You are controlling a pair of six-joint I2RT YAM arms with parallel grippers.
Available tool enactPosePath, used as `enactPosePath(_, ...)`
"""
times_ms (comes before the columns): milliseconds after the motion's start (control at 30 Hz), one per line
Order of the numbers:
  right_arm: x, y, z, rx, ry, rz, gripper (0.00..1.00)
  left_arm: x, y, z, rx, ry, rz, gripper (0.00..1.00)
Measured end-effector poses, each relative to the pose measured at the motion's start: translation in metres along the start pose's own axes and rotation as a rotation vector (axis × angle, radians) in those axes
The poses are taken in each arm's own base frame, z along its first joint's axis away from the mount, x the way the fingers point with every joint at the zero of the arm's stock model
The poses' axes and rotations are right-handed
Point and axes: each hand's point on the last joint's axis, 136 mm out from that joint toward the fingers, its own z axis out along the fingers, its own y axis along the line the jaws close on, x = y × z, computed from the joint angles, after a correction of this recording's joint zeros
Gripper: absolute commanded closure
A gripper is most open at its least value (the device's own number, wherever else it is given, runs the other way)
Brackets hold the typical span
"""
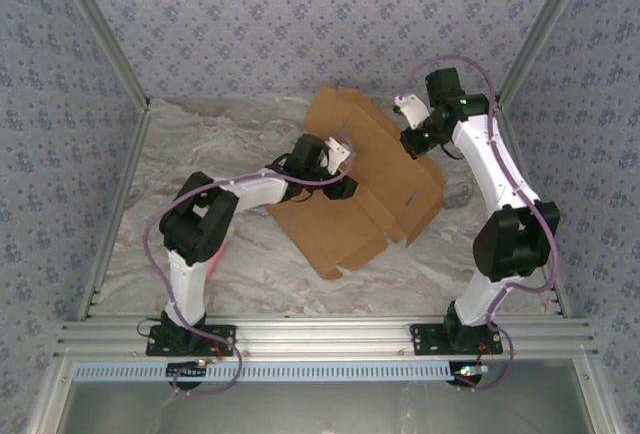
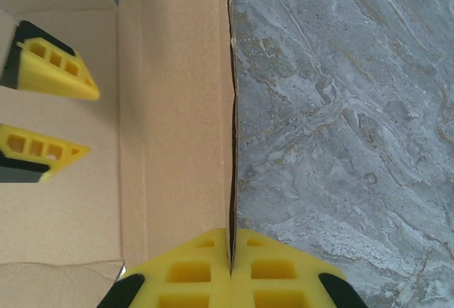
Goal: Fold the paper box
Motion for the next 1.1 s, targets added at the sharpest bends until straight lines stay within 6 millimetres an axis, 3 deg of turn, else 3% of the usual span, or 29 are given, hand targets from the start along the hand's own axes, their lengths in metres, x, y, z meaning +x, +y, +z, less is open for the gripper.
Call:
enactPosePath(300, 0.002, -0.004, 0.005, 0.011, 0.017, 0.002, 1.00, 0.034, 0.014, 0.027, -0.005, 0.077, -0.033, 0.52)
enactPosePath(733, 0.002, -0.004, 0.009, 0.012, 0.014, 0.001, 1.00, 0.026, 0.017, 0.044, 0.003, 0.066, -0.032, 0.54)
enactPosePath(1100, 0.006, 0.016, 0.023, 0.045, 0.018, -0.029, 1.00, 0.020, 0.020, 0.053, -0.007, 0.040, -0.058, 0.56)
